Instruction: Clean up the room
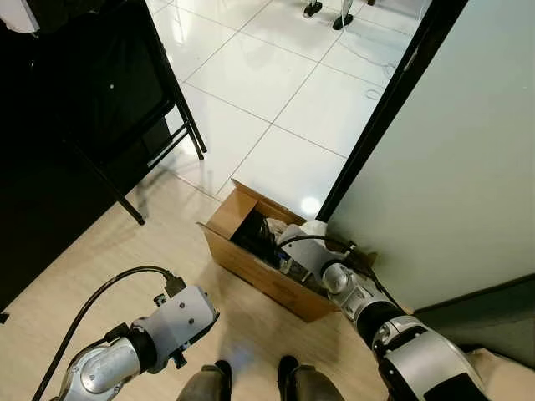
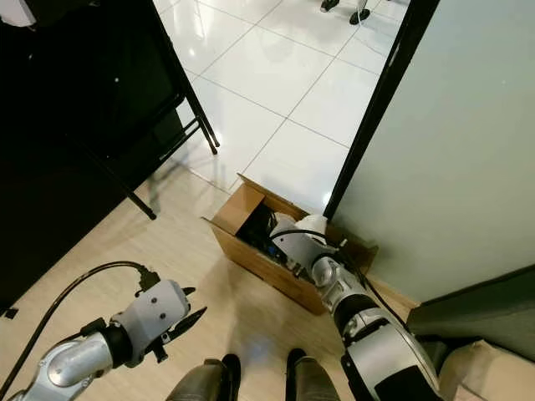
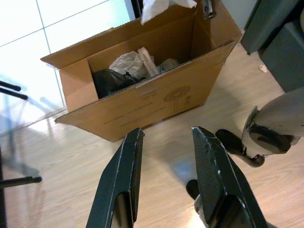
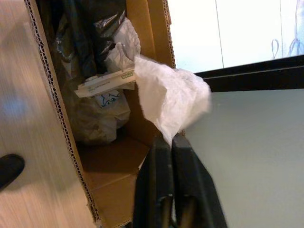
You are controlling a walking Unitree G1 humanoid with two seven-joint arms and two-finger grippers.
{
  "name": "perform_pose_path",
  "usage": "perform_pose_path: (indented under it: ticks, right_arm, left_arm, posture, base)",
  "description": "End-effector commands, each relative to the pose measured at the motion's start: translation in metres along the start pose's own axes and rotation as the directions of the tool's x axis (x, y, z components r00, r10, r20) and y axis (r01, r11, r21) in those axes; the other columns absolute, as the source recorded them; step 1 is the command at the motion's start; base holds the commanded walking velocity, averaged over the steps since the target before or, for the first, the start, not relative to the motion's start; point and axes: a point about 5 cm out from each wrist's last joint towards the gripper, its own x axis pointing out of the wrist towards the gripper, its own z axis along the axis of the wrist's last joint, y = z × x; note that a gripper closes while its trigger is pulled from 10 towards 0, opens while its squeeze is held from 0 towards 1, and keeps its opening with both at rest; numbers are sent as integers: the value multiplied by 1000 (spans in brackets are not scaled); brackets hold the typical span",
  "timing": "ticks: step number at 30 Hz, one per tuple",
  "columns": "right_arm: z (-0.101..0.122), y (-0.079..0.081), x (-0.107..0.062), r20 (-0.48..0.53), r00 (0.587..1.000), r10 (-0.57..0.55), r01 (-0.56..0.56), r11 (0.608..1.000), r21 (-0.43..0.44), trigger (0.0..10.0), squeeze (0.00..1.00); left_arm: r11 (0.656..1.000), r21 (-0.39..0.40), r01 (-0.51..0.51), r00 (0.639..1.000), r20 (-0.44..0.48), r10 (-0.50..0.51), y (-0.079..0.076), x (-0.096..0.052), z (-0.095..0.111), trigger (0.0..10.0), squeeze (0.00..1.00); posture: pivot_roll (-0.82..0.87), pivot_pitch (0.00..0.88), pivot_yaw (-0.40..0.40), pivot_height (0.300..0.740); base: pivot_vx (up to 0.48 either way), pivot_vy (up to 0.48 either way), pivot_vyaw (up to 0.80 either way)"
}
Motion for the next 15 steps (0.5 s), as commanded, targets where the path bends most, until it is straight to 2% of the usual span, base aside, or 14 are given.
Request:
perform_pose_path:
  ticks: [1, 6, 7, 15]
  right_arm:
    - [-10, 6, -2, -40, 999, 25, -24, 1000, 14, 10000, 1000]
    - [-11, 5, -2, -43, 999, 13, -13, 1000, 4, 10000, 1000]
    - [-11, 4, -2, -43, 999, 4, -4, 1000, -8, 10000, 0]
    - [-11, 4, -2, -42, 999, -5, 4, 1000, -25, 10000, 0]
  left_arm:
    - [999, -33, 28, 999, -26, -29, -7, -2, -6, 10000, 0]
    - [999, -32, 31, 999, -26, -32, -7, -2, -6, 10000, 0]
    - [999, -30, 33, 999, -27, -34, -8, -2, -6, 10000, 0]
    - [999, -27, 31, 999, -35, -32, -10, -1, -8, 10000, 0]
  posture:
    - [142, 436, -15, 740]
    - [140, 435, -15, 740]
    - [139, 434, -15, 740]
    - [133, 413, -23, 740]
  base:
    - [0, 0, 0]
    - [0, 0, 0]
    - [0, 0, 0]
    - [0, 0, 0]
